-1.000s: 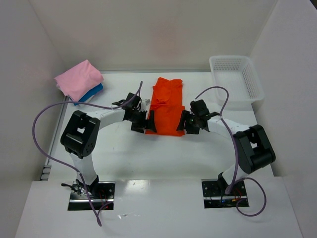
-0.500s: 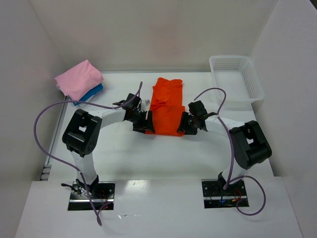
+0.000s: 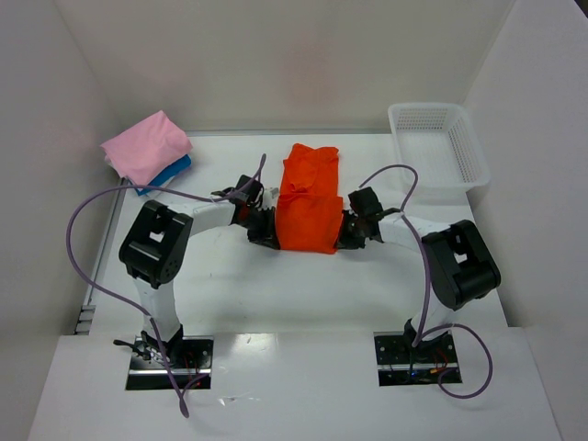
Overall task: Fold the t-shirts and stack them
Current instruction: Grab one side of the 2/3 rectangular tshirt with both arms, then fold the long partially folded tshirt into a neat square
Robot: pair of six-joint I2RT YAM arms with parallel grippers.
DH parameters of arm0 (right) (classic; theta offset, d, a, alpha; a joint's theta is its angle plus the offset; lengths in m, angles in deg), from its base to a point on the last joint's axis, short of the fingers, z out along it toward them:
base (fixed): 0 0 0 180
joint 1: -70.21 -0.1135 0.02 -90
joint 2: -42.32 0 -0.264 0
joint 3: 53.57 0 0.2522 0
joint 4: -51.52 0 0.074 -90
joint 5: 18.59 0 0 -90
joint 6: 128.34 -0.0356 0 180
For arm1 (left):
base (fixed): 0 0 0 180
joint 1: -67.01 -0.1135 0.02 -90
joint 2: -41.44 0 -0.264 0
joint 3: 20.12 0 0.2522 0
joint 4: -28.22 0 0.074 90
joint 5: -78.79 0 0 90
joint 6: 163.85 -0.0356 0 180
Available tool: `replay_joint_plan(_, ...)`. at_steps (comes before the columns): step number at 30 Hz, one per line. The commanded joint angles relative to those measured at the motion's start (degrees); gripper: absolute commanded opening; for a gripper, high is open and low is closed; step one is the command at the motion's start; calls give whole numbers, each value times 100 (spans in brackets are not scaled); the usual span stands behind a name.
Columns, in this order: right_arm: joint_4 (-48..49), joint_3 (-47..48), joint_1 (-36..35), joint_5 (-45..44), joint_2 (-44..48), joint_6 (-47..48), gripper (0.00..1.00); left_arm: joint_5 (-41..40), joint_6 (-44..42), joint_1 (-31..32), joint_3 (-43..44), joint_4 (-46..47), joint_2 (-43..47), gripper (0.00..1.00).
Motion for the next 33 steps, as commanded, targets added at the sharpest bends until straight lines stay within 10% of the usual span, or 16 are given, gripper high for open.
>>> replay_joint_plan(1, 33, 213, -41, -44, 223, -45, 4, 2, -92, -1, -86, -144, 193, 0)
replay_joint_plan(18, -1093, 528, -41, -193, 1656, -212, 1, -217, -145, 51, 130, -1611, 1837, 0)
replay_joint_plan(33, -926, 3323, 310, -247, -496, 570, 1, -323, -619, -713, 2952, -1955, 177, 0)
